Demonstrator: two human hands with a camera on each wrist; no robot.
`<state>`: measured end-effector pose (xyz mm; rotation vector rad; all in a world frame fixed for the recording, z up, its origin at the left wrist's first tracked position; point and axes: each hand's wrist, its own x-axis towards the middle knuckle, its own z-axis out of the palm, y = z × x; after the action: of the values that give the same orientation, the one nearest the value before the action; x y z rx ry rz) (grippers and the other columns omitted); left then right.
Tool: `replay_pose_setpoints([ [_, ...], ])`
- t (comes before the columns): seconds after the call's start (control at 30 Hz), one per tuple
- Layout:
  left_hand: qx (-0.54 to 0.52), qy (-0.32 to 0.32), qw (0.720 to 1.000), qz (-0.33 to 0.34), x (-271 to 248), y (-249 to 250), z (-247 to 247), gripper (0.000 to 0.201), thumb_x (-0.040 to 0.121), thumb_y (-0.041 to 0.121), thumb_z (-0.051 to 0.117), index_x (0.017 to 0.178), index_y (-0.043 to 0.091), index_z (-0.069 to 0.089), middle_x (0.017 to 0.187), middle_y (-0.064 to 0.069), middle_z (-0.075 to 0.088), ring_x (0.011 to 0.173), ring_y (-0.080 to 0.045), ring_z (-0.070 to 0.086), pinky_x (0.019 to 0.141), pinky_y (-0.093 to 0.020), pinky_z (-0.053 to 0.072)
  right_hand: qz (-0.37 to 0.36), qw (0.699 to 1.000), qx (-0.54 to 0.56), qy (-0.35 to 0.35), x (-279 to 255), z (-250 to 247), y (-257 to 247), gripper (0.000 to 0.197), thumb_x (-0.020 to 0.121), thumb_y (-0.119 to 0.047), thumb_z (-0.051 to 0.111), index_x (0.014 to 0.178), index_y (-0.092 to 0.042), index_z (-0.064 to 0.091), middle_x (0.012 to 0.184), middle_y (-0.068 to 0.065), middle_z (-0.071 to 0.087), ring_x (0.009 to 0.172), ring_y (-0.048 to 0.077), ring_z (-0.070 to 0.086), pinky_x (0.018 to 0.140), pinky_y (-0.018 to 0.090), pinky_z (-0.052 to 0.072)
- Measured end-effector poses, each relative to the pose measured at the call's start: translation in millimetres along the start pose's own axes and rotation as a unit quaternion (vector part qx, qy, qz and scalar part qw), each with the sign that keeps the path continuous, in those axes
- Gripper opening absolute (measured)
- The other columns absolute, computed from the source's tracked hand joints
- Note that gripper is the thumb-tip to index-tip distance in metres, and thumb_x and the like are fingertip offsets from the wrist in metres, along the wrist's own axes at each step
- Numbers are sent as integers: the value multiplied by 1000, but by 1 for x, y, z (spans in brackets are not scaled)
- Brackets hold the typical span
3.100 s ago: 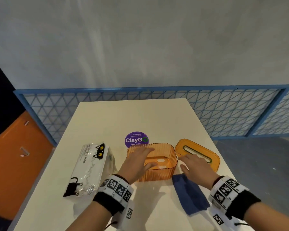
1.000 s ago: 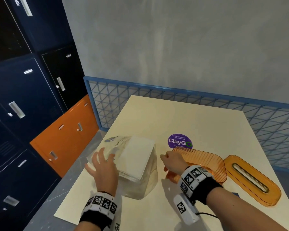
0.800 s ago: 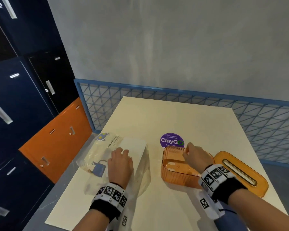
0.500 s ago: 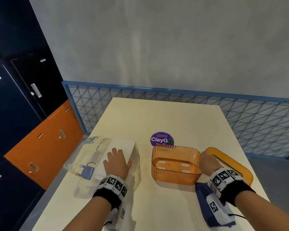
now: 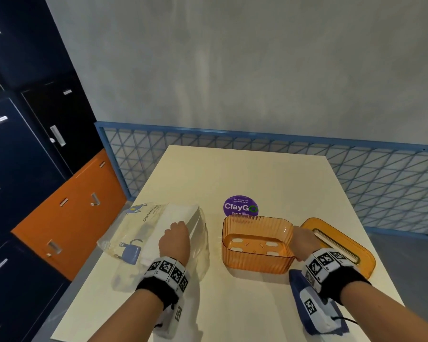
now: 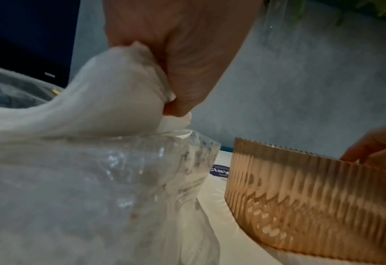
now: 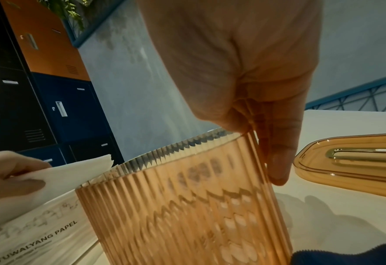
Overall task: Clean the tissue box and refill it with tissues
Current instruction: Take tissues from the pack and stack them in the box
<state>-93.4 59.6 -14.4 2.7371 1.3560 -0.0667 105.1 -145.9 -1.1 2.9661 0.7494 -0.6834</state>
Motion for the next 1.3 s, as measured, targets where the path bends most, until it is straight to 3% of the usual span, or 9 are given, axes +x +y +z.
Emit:
replay_pose_setpoints([
  [0.1, 8, 8, 1000, 6, 5, -4, -8, 30, 98, 6, 34, 126, 7, 43, 125, -7, 57, 113, -22, 59, 90, -29, 48, -7, 999, 33, 4, 3, -2, 2, 28, 94, -5, 39, 68, -9, 46, 95, 11, 64, 91, 23, 60, 61, 24, 43],
  [0.33, -87, 84, 993, 2, -1, -20, -50, 22, 95, 2, 35, 108, 3, 54, 103, -15, 66, 94, -32, 63, 69, -36, 44, -113, 976, 127, 139, -19, -36, -36, 35, 99, -25, 39, 127, -7, 51, 122, 13, 56, 109, 25, 55, 91, 36, 46],
  [0.47, -175, 185, 965, 59, -26, -20, -71, 27, 97, 9, 38, 117, 7, 55, 100, -13, 67, 88, -35, 63, 64, -36, 42, -147, 891, 418, -102, -35, -60, -96, 51, 99, -44, 30, 115, -3, 57, 96, 14, 68, 66, 21, 61, 62, 31, 51],
  [0.63, -180, 295, 917, 202, -47, -22, -64, 30, 84, 15, 44, 107, 15, 62, 84, 1, 73, 68, -18, 70, 54, -24, 50, -122, 725, 587, -339, -37, -79, -136, 72, 90, -64, 32, 121, -3, 52, 104, 20, 68, 88, 37, 69, 72, 40, 59],
  [0.83, -191, 269, 895, 299, -48, -31, -16, 30, 96, 29, 41, 117, 19, 60, 122, -1, 66, 114, -13, 60, 87, -30, 54, -197, 828, 450, -271, -36, -87, -156, 23, 92, -9, 53, 113, -1, 52, 97, 11, 64, 82, 22, 64, 65, 32, 58],
  [0.93, -333, 244, 890, 192, -50, -37, -10, 45, 90, 54, 40, 127, 29, 46, 140, 9, 43, 132, -4, 34, 110, -19, 30, -250, 862, 396, -195, -34, -92, -160, 18, 91, -7, 51, 109, -8, 55, 98, 7, 65, 84, 20, 64, 71, 28, 54],
  [1.07, -645, 123, 749, -89, -36, -47, -20, 53, 93, 31, 53, 140, 22, 29, 140, 3, 38, 127, -14, 38, 106, -30, 34, -309, 871, 354, -145, -34, -92, -165, 29, 93, -17, 52, 122, -16, 51, 114, 5, 62, 100, 21, 61, 84, 31, 51],
  [1.2, -796, -20, 592, -124, -14, -60, -29, 42, 95, 11, 45, 132, 28, 34, 115, 4, 57, 104, -17, 55, 80, -35, 46, -333, 829, 413, -179, -32, -82, -170, 28, 94, -16, 51, 122, -20, 49, 107, -2, 62, 95, 15, 61, 76, 23, 51],
  [1.3, -724, 14, 678, -126, -5, -68, -35, 41, 90, 8, 48, 130, 16, 41, 123, -5, 58, 111, -22, 55, 97, -41, 46, -321, 830, 417, -186, -24, -63, -172, 34, 93, -12, 52, 126, -19, 44, 116, 3, 59, 105, 19, 59, 89, 32, 52],
])
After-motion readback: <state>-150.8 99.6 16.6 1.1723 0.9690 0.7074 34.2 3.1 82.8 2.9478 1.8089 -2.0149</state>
